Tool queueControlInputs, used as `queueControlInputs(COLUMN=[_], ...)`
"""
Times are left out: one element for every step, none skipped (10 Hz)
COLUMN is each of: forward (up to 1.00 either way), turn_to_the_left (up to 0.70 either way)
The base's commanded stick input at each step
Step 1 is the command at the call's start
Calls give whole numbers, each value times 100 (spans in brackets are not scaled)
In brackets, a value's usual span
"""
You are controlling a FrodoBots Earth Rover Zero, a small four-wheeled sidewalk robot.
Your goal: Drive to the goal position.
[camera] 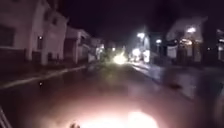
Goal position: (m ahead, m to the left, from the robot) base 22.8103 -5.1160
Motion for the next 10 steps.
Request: queueControlInputs(forward=[100,100,100,100,100,100,100,100,100,100], turn_to_the_left=[0,0,0,0,0,0,0,0,0,0])
